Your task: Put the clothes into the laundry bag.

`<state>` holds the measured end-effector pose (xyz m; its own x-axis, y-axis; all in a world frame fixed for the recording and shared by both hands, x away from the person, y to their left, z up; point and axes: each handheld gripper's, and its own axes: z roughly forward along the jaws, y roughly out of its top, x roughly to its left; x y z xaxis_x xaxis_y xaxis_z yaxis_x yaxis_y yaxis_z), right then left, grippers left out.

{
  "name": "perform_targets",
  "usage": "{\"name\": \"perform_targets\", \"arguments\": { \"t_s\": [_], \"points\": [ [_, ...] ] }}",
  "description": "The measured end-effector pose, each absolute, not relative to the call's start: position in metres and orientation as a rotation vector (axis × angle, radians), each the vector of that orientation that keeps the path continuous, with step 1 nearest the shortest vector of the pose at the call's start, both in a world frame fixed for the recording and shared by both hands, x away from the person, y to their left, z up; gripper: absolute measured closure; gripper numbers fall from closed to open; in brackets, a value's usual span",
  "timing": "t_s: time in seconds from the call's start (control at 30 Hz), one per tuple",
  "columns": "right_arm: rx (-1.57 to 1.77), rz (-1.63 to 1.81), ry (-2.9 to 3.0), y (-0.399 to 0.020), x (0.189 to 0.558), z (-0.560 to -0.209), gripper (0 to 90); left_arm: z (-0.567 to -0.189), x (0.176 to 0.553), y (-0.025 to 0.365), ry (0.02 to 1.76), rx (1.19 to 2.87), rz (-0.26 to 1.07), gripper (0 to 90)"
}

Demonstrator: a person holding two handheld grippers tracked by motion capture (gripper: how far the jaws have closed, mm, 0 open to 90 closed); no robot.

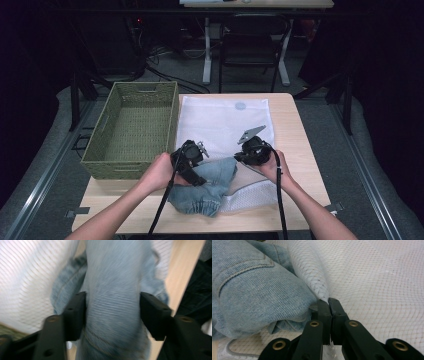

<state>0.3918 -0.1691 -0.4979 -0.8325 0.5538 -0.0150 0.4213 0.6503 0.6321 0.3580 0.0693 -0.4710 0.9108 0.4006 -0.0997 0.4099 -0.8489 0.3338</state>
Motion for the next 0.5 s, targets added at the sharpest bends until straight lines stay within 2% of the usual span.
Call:
{"name": "perform_targets", "arguments": {
  "t_s": [0.03, 0.1, 0.13, 0.27, 0.5],
  "points": [
    [0.799, 0.943, 2.662, -0.17, 0.392, -0.498, 89.1, -0.476, 0.359, 0.069, 0.6, 2.725, -0.044, 49.5],
    [0.8, 0.942, 2.664, -0.17, 0.392, -0.498, 89.1, -0.488, 0.361, 0.069, 0.634, 2.715, -0.046, 52.9],
    [0.799, 0.944, 2.664, -0.17, 0.392, -0.498, 89.1, -0.495, 0.362, 0.069, 0.64, 2.709, -0.066, 60.1],
    [0.794, 0.947, 2.661, -0.17, 0.392, -0.497, 89.1, -0.513, 0.366, 0.07, 0.695, 2.674, -0.099, 65.6],
    [0.783, 0.967, 2.656, -0.169, 0.389, -0.492, 89.1, -0.501, 0.363, 0.077, 0.726, 2.602, -0.094, 70.0]
  ]
}}
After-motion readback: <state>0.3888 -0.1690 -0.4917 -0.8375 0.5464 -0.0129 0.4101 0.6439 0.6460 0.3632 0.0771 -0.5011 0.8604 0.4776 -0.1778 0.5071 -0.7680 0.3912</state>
